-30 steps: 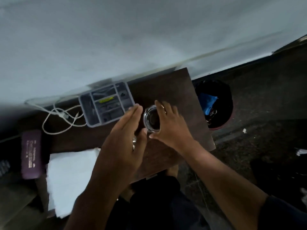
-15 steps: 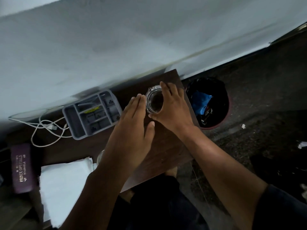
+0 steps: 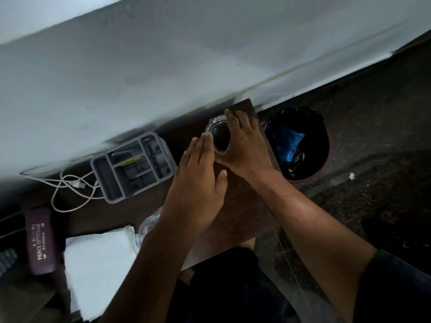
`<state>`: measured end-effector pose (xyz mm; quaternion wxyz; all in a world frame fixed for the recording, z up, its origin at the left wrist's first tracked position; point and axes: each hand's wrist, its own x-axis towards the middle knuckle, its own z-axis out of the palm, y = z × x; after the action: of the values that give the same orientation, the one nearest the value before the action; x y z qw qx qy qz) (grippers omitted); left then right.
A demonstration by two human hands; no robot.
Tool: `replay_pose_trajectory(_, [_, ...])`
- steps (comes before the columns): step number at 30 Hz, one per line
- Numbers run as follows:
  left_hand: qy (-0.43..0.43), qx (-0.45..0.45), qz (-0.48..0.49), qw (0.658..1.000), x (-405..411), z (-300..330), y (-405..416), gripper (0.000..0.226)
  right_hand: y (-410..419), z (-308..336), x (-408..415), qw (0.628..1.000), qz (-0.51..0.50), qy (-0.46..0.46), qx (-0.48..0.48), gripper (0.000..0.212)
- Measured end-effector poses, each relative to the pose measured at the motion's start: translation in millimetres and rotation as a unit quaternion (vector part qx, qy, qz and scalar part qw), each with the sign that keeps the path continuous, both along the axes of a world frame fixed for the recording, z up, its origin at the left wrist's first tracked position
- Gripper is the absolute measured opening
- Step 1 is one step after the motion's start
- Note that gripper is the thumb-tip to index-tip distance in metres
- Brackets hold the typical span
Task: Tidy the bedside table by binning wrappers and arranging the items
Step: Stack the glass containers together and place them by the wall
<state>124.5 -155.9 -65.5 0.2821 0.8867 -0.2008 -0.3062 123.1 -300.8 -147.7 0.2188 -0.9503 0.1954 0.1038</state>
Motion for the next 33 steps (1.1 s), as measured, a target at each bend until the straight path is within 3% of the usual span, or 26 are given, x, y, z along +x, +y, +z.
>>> replay_pose_trajectory(4, [0.015, -0.019, 0.033, 0.999, -3.2, 2.9, 1.6, 0.079, 0.8, -0.7, -4.5, 0.999, 0.007, 0.029, 0.023, 0.112])
replay_pose_trajectory(8, [0.003, -0.045, 0.033, 0.998, -10.1, 17.1, 13.0, 0.066, -2.3, 10.8, -3.1, 0.997, 0.023, 0.078, 0.018, 0.118])
replay_pose_trajectory(11, [-0.027, -0.051, 0.031, 0.998, -19.5, 32.4, 34.6, 0.054, 7.1, 32.8, -8.4, 1.0, 0.021, 0.021, -0.005, 0.104])
replay_pose_trajectory(14, [-0.05, -0.062, 0.09, 0.993, -35.5, 42.9, 71.1, 0.054, 36.7, 55.5, -24.5, 0.991, 0.032, -0.032, 0.128, 0.077])
replay_pose_trajectory(17, [-0.073, -0.078, 0.181, 0.978, -54.9, 43.1, 112.0, 0.055, 71.5, 76.0, -47.3, 0.947, 0.071, 0.055, 0.307, 0.064])
replay_pose_trajectory(19, [-0.073, -0.074, 0.22, 0.97, -67.3, 36.3, 136.2, 0.052, 93.1, 81.0, -60.8, 0.928, 0.134, 0.087, 0.337, 0.068])
replay_pose_trajectory(23, [0.009, -0.059, 0.254, 0.965, -89.1, 21.0, 162.8, 0.062, 125.2, 78.0, -76.7, 0.928, 0.207, 0.123, 0.283, 0.106])
replay_pose_trajectory(25, [0.04, -0.054, 0.265, 0.962, -95.6, 12.1, 165.3, 0.057, 135.0, 75.0, -77.8, 0.944, 0.233, 0.115, 0.204, 0.112])
replay_pose_trajectory(27, [0.058, -0.059, 0.266, 0.961, -99.3, 4.4, 161.9, 0.05, 140.2, 70.3, -78.7, 0.951, 0.254, 0.096, 0.147, 0.108])
replay_pose_trajectory(30, [0.052, -0.063, 0.261, 0.962, -101.2, -0.4, 156.1, 0.051, 143.8, 60.6, -81.5, 0.957, 0.235, 0.047, 0.163, 0.086])
replay_pose_trajectory(33, [0.038, -0.062, 0.245, 0.967, -100.7, -2.7, 150.7, 0.055, 140.7, 53.4, -84.0, 0.964, 0.201, 0.024, 0.171, 0.079])
